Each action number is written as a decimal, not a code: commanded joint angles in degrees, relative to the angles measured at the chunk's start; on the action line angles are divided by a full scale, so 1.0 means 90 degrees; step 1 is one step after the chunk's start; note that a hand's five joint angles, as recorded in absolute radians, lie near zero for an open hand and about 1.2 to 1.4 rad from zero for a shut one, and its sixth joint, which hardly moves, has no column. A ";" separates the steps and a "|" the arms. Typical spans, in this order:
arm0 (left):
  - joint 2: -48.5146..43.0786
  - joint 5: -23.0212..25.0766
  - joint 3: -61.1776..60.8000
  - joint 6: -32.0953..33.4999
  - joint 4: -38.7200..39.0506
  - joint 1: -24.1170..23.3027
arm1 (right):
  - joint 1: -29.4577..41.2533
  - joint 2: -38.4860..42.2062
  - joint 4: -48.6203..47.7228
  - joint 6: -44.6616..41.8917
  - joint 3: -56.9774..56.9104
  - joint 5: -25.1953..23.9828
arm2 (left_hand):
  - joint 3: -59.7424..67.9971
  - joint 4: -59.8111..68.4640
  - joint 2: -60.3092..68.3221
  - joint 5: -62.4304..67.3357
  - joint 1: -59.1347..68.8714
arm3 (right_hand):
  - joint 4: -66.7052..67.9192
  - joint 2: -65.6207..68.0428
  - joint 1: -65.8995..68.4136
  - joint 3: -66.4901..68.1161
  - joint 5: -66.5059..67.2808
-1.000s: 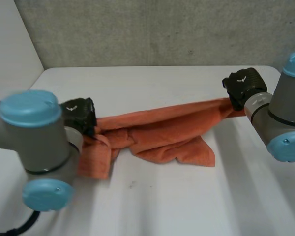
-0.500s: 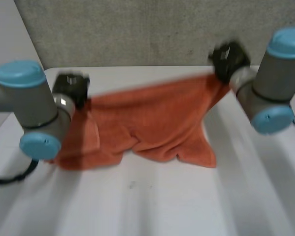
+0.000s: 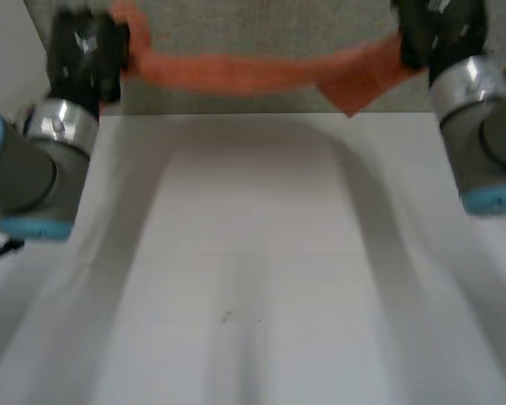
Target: Fold the laundry
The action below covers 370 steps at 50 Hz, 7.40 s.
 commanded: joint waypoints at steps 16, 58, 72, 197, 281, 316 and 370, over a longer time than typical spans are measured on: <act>-0.0917 0.0002 -0.1661 -0.0010 -0.1065 0.0063 | -0.0390 0.0385 0.0370 -0.0113 0.2376 -0.0443 | -0.3708 -0.3720 -0.3699 -0.3652 -0.3546 | 0.1295 0.1392 0.2681 0.1325 0.1443; -0.0885 -0.0418 -0.1633 -0.3271 -0.1769 0.0484 | -0.1026 0.0502 0.1327 0.1782 0.1946 -0.0502 | -0.3669 -0.3681 -0.3660 -0.3614 -0.3508 | 0.1295 0.1392 0.2681 0.1325 0.1443; -0.1832 -0.1012 -0.0589 -0.3262 -0.1778 0.0054 | -0.1026 0.0531 0.1317 0.1626 0.2024 -0.0492 | -0.3165 -0.3177 -0.3156 -0.3109 -0.3004 | 0.1295 0.1392 0.2681 0.1325 0.1443; -0.3896 -0.0252 0.2481 0.1904 -0.0052 -0.0121 | -0.0450 0.3375 0.0966 -0.1549 -0.1678 0.0933 | -0.6405 -0.6417 -0.6395 -0.6349 -0.6243 | -0.6482 -0.6386 -0.5097 -0.6452 -0.6335; 0.0793 -0.0340 -0.2628 -0.2578 -0.1935 0.0024 | -0.3741 0.1010 0.1532 -0.2074 0.1233 0.0523 | -0.6627 -0.6639 -0.6618 -0.6571 -0.6466 | 0.1295 0.1392 0.2681 0.1325 0.1443; 0.0813 -0.0340 -0.2638 -0.2578 -0.1935 -0.0015 | 0.2724 0.3236 0.1093 -0.1773 -0.0759 -0.0951 | -0.6627 -0.6639 -0.6618 -0.6571 -0.6466 | 0.0741 0.0838 0.2127 0.0771 0.0889; -0.0574 -0.1063 -0.1085 -0.1641 -0.1359 -0.1616 | -0.0508 0.0795 0.0341 -0.1040 0.2630 0.0152 | -0.6627 -0.6639 -0.6618 -0.6571 -0.6466 | 0.1295 0.1392 0.2681 0.1325 0.1443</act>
